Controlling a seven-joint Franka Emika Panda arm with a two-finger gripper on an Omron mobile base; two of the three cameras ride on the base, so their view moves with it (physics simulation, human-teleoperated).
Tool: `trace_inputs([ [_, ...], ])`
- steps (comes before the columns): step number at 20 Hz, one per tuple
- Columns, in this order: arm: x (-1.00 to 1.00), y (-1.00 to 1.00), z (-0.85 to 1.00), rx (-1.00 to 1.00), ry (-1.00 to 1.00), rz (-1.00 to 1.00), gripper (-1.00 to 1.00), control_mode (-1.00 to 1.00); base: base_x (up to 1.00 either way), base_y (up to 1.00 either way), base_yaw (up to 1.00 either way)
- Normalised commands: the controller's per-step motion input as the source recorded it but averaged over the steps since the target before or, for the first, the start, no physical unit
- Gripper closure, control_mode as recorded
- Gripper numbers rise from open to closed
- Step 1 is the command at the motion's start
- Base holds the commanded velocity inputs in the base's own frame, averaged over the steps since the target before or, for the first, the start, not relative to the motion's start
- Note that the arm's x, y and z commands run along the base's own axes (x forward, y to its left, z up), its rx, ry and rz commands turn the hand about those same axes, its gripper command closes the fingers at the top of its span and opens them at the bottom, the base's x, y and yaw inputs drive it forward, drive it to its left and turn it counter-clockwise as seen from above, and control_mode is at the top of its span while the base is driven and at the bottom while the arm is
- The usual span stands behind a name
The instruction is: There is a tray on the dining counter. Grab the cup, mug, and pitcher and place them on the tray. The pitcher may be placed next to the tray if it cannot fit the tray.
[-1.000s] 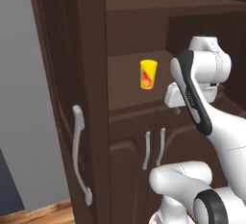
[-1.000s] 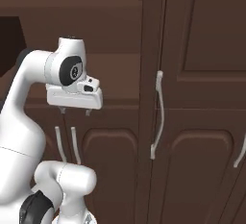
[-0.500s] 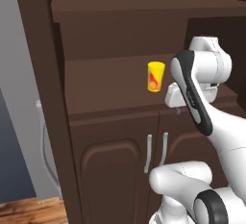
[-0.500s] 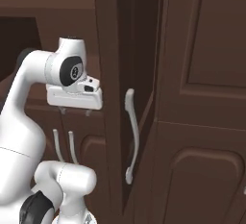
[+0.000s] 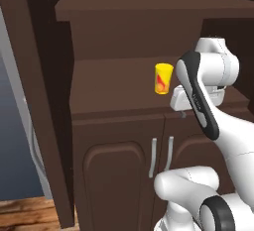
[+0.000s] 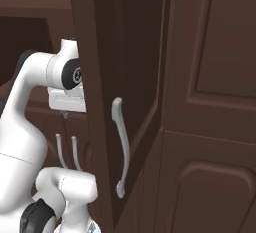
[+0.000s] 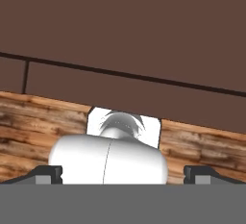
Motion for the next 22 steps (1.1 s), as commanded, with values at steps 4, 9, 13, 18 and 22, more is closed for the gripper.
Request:
trace_inputs([
  [4,0.00,0.00,0.00,0.00,0.00,0.00,-1.00,1.00,0.68,0.00,0.19],
  [9,0.14,0.00,0.26,-0.01,-0.01,0.02,-1.00,-1.00,0.09,0.00,0.01],
  [13,0.21,0.00,0.40,-0.02,-0.02,0.01,-1.00,-1.00,0.00,0.00,0.00],
  [18,0.23,0.00,0.44,-0.02,-0.06,0.03,-1.00,-1.00,0.00,0.00,0.00],
  [22,0.08,0.01,0.42,-0.01,-0.17,0.08,-1.00,-1.00,0.00,0.00,0.00],
])
